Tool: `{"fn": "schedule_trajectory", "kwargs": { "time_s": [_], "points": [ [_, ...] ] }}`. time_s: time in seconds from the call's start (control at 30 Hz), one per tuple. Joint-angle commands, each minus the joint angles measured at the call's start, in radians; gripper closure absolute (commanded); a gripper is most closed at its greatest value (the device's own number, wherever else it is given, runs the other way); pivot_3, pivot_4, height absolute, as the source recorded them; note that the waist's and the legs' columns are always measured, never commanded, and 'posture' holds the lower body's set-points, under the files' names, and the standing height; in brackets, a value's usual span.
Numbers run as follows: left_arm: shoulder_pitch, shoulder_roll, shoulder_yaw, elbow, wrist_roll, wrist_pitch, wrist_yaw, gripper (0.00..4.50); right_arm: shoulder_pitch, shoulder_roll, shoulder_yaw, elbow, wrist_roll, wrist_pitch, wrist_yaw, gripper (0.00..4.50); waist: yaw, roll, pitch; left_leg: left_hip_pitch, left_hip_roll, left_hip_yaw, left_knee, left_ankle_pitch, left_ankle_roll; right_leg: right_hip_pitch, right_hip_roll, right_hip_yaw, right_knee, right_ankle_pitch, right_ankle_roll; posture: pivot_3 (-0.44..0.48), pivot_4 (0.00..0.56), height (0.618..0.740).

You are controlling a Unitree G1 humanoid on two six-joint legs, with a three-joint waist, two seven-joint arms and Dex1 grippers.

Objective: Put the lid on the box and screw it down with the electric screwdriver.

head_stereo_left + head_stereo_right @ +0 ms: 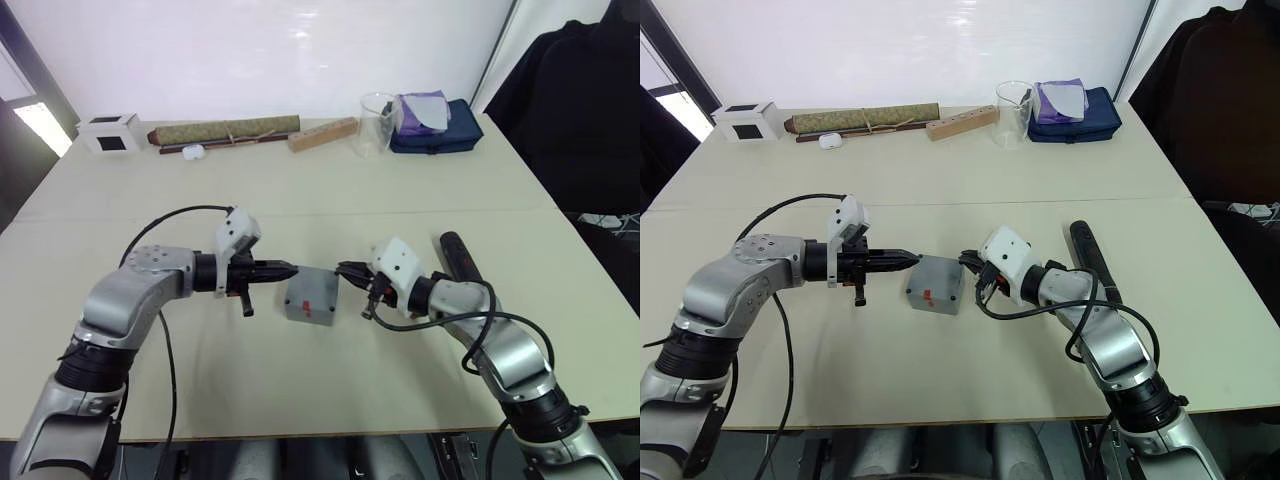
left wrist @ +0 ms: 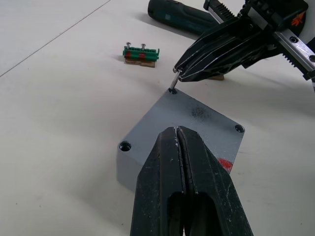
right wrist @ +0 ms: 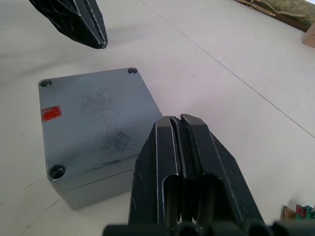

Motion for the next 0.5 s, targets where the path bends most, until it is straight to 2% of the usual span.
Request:
{"fn": "schedule_trajectory", "kwargs": {
  "time_s": [0.03, 0.5],
  "points": [
    [-0.007, 0.002, 0.004, -0.027, 0.0, -0.007, 0.004, 4.5, -0.017, 0.011, -0.002, -0.015, 0.001, -0.011, 0.004, 4.45, 0.0, 0.0, 0.0, 0.0, 0.0, 0.0, 0.0, 0.0, 0.0, 0.0, 0.0, 0.0, 0.0, 0.0, 0.0, 0.0, 0.15, 0.74],
    [-0.011, 0.001, -0.007, -0.027, 0.009, -0.009, 0.004, 4.5, -0.007, 0.016, 0.001, 0.012, -0.008, -0.014, 0.012, 4.45, 0.0, 0.0, 0.0, 0.0, 0.0, 0.0, 0.0, 0.0, 0.0, 0.0, 0.0, 0.0, 0.0, 0.0, 0.0, 0.0, 0.15, 0.74]
  ]
}}
